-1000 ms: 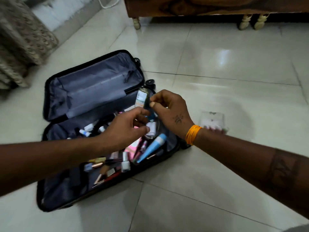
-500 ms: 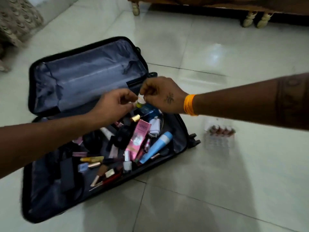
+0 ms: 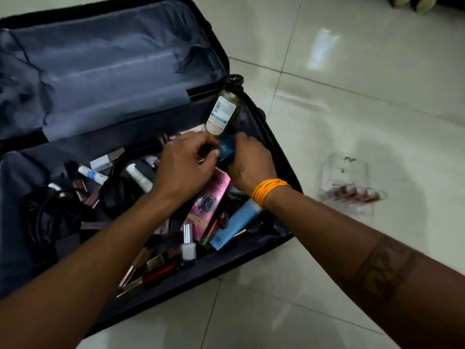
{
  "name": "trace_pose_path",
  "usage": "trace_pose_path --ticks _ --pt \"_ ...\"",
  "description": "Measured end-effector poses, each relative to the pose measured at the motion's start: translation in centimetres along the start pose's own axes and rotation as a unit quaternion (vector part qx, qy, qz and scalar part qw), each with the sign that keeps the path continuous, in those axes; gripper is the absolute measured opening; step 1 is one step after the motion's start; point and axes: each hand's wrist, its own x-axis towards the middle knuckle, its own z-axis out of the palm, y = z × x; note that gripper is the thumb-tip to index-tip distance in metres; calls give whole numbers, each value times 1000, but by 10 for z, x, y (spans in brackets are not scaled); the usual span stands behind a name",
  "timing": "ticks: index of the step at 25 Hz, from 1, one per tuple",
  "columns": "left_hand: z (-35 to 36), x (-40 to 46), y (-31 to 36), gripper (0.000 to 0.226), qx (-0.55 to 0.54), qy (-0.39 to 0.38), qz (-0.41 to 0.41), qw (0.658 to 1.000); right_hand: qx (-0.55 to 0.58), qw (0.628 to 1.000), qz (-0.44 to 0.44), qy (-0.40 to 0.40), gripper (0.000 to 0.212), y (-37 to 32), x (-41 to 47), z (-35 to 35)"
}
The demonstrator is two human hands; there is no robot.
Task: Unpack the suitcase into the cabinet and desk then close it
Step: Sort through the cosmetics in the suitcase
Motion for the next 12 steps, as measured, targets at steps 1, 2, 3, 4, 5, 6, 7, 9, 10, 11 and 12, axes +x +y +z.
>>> trace_pose_path --ticks 1,2,3,4,5,6,7,9,10,11,12 --pt "-2 0 -4 15 16 -17 9 1000 -14 1000 1 2 42 -2 3 8" --pt "-4 1 -8 17 32 -28 14 999 -24 1000 -1 2 43 -3 7 13" --pt "-7 2 -12 18 42 -30 13 999 -29 1000 -4 3 44 -4 11 15" --pt "-11 0 -17 19 41 -25 4 999 -34 999 -8 1 47 -5 14 17" --pt "-15 -5 -20 17 31 -16 -8 999 -45 999 -13 -5 49 -5 17 17" --pt "-19 -11 -21 16 18 -7 -21 1000 -62 998 -23 -11 51 -4 19 17" --pt "-22 -19 -20 14 7 1 -28 1000 -84 996 -33 -17 52 -2 20 16" --pt "-26 -34 -17 11 7 20 -31 999 -116 992 -47 -28 55 -1 24 13" --pt "-27 -41 -15 11 8 28 -33 999 -127 990 -53 -33 56 -1 25 11" --pt "-27 -47 -12 10 2 29 -36 999 -140 988 -56 -37 55 -1 27 9" --pt "-26 -53 -8 11 -11 22 -36 999 -151 986 -58 -41 52 -2 29 7"
